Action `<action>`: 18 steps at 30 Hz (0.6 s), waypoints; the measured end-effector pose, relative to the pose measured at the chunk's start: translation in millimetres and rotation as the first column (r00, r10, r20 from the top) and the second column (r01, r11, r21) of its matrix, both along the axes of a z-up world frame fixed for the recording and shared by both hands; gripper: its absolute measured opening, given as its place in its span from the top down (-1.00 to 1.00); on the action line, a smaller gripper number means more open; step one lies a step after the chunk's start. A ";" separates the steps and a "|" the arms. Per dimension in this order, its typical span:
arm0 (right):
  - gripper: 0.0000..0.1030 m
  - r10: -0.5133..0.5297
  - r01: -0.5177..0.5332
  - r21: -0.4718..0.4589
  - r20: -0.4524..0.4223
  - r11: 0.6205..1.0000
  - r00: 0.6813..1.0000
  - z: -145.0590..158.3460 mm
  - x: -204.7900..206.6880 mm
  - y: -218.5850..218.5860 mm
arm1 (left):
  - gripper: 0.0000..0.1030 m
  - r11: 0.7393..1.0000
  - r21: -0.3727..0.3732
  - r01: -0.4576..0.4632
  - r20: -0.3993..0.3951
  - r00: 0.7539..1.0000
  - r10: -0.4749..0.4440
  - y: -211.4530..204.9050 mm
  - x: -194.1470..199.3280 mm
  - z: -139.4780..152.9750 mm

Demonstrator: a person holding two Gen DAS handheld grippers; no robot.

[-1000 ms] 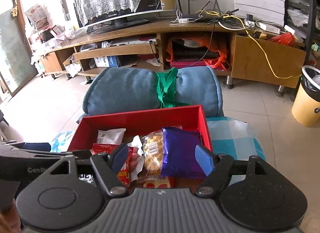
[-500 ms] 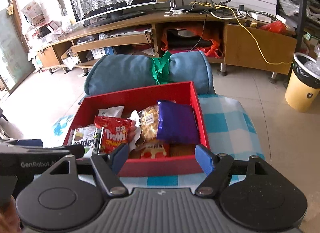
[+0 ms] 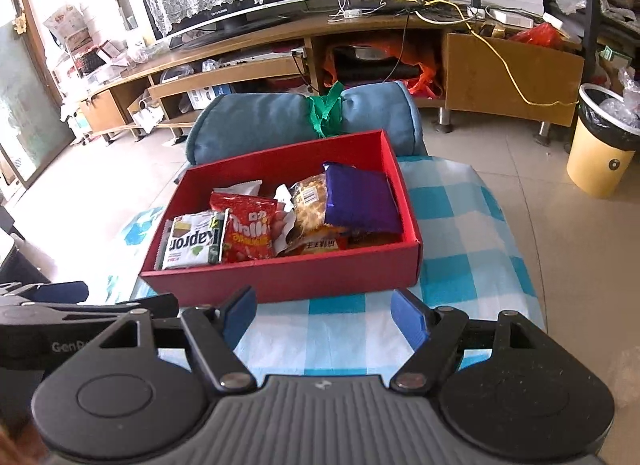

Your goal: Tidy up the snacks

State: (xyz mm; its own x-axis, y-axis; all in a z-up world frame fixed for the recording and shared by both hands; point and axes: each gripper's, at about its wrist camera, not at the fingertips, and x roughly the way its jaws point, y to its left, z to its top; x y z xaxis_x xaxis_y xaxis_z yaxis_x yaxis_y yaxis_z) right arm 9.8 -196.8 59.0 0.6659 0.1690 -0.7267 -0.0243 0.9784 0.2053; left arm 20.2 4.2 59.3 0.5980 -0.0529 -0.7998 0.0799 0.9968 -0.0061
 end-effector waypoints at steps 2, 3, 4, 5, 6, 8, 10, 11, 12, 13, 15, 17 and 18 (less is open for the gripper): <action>-0.42 0.005 -0.005 0.000 0.002 1.000 1.000 1.9 -6.4 2.0 | -0.99 1.000 -0.005 0.000 -0.002 1.000 0.000 1.9 -5.2 0.0; -0.42 0.008 -0.008 0.001 0.002 1.000 1.000 2.6 -9.1 3.1 | -0.99 1.000 -0.006 0.000 -0.003 1.000 0.000 3.0 -8.1 -0.2; -0.42 0.010 -0.010 0.001 0.002 1.000 1.000 3.0 -11.7 4.1 | -0.99 1.000 -0.006 -0.001 -0.003 1.000 0.001 3.7 -10.5 -0.3; -0.42 0.013 -0.013 0.001 0.003 1.000 1.000 3.5 -14.3 5.0 | -0.99 1.000 -0.007 -0.001 -0.004 1.000 0.001 4.5 -13.1 -0.5; -0.42 0.014 -0.014 0.000 0.003 1.000 1.000 3.9 -16.5 5.7 | -0.99 1.000 -0.008 -0.001 -0.004 1.000 0.001 5.0 -15.6 -0.5; -0.42 0.015 -0.015 0.000 0.003 1.000 1.000 4.1 -20.2 6.9 | -0.98 1.000 -0.009 -0.003 -0.003 1.000 0.003 6.4 -19.9 0.1; -0.42 0.016 -0.016 0.002 0.006 1.000 1.000 4.7 -24.2 7.8 | -0.98 1.000 -0.010 -0.004 -0.001 1.000 0.004 7.7 -24.1 0.9; -0.42 0.017 -0.017 0.003 0.005 1.000 1.000 4.9 -26.3 8.4 | -0.98 1.000 -0.010 -0.005 0.000 1.000 0.005 8.4 -26.5 1.2; -0.42 0.018 -0.018 0.003 0.005 1.000 1.000 5.1 -28.0 9.0 | -0.98 1.000 -0.010 -0.007 0.000 1.000 0.007 8.7 -28.6 1.0; -0.42 0.019 -0.019 0.002 0.006 1.000 1.000 5.1 -29.0 9.3 | -0.98 1.000 -0.010 -0.008 0.000 1.000 0.008 9.1 -30.0 1.0; -0.42 0.022 -0.022 0.001 0.005 1.000 1.000 5.9 -31.4 10.7 | -0.98 1.000 -0.012 -0.009 0.000 1.000 0.009 10.1 -32.4 1.0; -0.42 0.024 -0.024 0.001 0.006 1.000 1.000 6.0 -32.6 11.0 | -0.98 1.000 -0.015 -0.010 -0.001 1.000 0.010 11.1 -33.9 0.9; -0.42 0.024 -0.024 0.001 0.006 1.000 1.000 6.1 -33.3 11.2 | -0.98 1.000 -0.017 -0.011 -0.002 1.000 0.011 11.5 -34.5 0.8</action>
State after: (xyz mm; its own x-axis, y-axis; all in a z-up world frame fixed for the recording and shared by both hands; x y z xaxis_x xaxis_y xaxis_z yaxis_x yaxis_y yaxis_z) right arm -23.5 -185.6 65.1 0.6661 0.1861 -0.7223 -0.0492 0.9772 0.2064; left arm -14.4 15.6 60.2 0.5973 -0.0596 -0.7998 0.0689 0.9974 -0.0228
